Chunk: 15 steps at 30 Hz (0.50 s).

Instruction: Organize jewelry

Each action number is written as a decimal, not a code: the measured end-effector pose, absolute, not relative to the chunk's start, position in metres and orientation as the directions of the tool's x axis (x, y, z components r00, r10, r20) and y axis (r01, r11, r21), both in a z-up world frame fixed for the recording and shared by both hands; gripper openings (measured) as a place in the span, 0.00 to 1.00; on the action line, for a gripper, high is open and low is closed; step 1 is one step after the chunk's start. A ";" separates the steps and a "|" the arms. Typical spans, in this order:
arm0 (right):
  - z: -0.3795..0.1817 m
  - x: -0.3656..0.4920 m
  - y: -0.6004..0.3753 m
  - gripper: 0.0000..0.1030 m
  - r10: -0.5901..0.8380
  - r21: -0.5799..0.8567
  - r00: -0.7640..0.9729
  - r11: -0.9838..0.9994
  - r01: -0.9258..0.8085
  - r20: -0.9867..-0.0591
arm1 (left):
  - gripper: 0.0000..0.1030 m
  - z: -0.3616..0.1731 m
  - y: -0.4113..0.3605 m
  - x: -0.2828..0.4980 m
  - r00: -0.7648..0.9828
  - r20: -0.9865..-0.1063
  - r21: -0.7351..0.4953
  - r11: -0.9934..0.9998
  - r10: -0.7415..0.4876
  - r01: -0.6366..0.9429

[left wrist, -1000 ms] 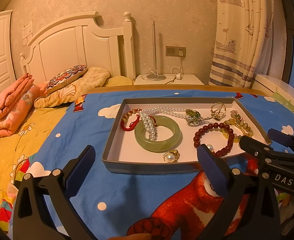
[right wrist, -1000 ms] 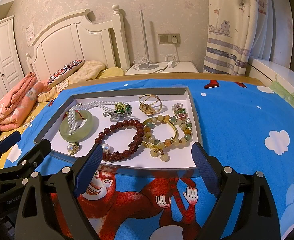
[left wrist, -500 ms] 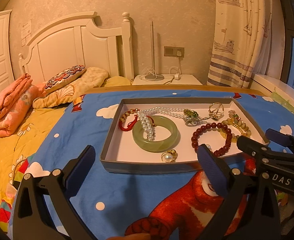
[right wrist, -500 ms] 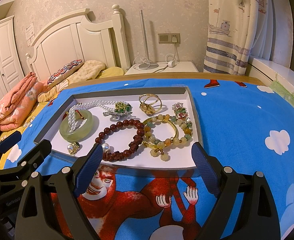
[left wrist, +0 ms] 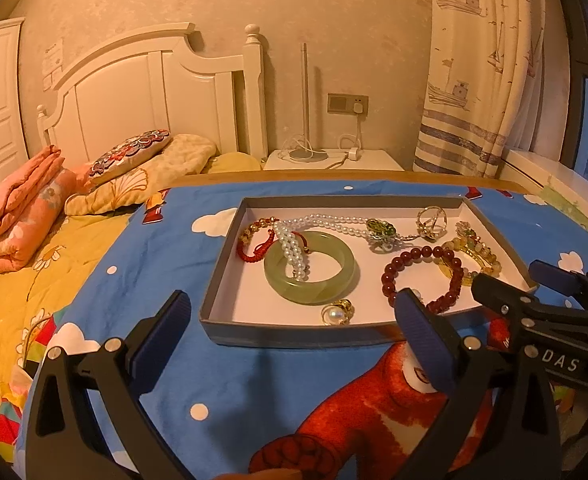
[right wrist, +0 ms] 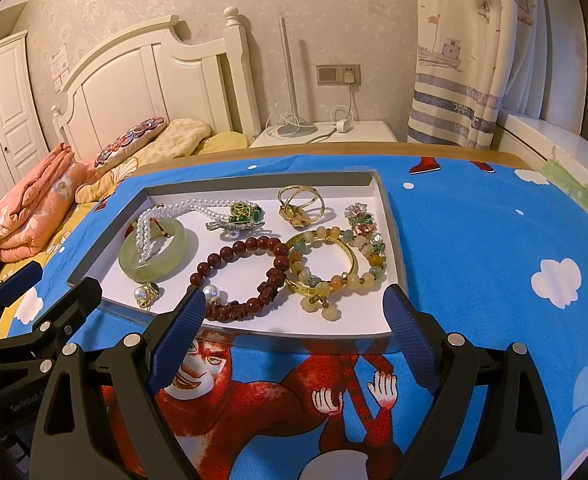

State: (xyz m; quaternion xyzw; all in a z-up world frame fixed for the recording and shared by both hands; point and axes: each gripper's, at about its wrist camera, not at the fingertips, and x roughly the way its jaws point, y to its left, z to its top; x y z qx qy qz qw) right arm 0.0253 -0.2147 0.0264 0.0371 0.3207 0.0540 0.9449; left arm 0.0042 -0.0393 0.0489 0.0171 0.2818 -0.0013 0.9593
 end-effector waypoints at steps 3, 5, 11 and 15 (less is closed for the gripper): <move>0.026 0.025 -0.215 0.84 0.126 0.105 0.788 0.991 -0.078 -0.602 | 0.98 0.048 -0.040 0.005 0.839 -0.544 0.032 0.999 0.005 0.015; 0.026 0.025 -0.215 0.84 0.126 0.105 0.788 0.991 -0.078 -0.602 | 0.98 0.047 -0.040 0.005 0.839 -0.544 0.031 0.999 0.004 0.015; 0.027 0.026 -0.215 0.84 0.127 0.106 0.789 0.991 -0.078 -0.602 | 0.98 0.047 -0.040 0.005 0.840 -0.543 0.031 0.999 0.005 0.015; 0.027 0.026 -0.215 0.84 0.127 0.106 0.788 0.991 -0.079 -0.603 | 0.98 0.048 -0.040 0.005 0.840 -0.543 0.031 0.999 0.004 0.015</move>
